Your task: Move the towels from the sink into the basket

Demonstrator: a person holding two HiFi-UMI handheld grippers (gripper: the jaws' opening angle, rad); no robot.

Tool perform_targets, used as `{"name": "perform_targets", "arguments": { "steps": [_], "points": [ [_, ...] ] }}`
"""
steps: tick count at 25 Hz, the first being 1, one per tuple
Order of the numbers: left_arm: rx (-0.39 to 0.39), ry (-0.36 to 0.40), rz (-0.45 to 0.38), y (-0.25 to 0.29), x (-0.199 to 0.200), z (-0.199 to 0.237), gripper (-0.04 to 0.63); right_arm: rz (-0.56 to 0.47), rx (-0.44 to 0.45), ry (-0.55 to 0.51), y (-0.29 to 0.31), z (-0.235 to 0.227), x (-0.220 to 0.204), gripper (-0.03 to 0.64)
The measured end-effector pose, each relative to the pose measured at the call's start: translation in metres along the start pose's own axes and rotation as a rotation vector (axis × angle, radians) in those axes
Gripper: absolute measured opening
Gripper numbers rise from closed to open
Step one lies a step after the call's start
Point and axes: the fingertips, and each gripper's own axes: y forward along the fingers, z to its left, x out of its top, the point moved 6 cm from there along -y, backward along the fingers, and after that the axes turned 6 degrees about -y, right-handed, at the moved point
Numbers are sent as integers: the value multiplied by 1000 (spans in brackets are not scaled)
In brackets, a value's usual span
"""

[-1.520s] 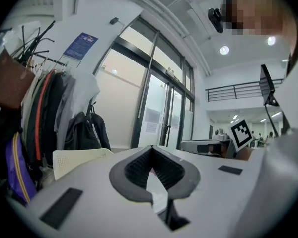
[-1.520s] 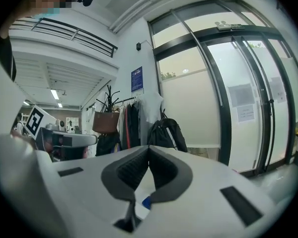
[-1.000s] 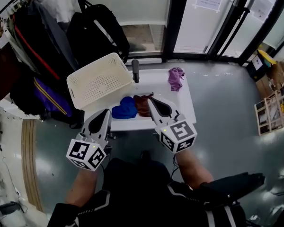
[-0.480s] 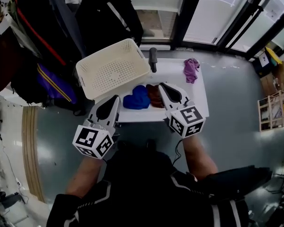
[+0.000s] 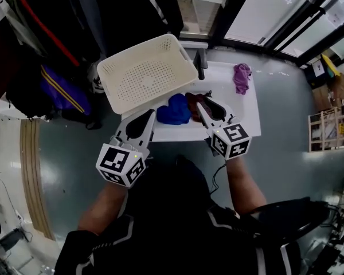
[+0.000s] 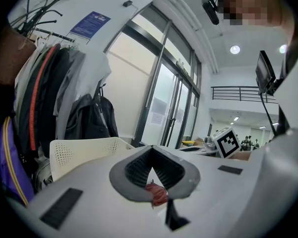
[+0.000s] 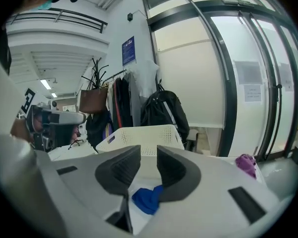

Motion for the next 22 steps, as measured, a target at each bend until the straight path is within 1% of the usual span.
{"name": "perform_targets", "arguments": {
  "steps": [2, 6, 8, 11, 14, 18, 22],
  "points": [
    [3, -12, 9, 3, -6, 3, 6, 29, 32, 2, 10, 0, -14, 114],
    [26, -4, 27, 21, -19, 7, 6, 67, 88, 16, 31, -12, -42, 143],
    [42, -12, 35, 30, -24, 9, 6, 95, 122, 3, 44, -19, -53, 158],
    [68, 6, 55, 41, -32, 12, 6, 147, 179, -18, 62, -26, -67, 194],
    [105, 14, 82, 50, -44, 16, 6, 179, 243, -44, 78, -29, -82, 204],
    [130, -13, 120, 63, -65, 17, 6, 242, 328, -99, 99, -32, -105, 228],
    [143, -41, 148, 72, -83, 18, 6, 306, 396, -123, 113, -33, -130, 253]
  ]
}}
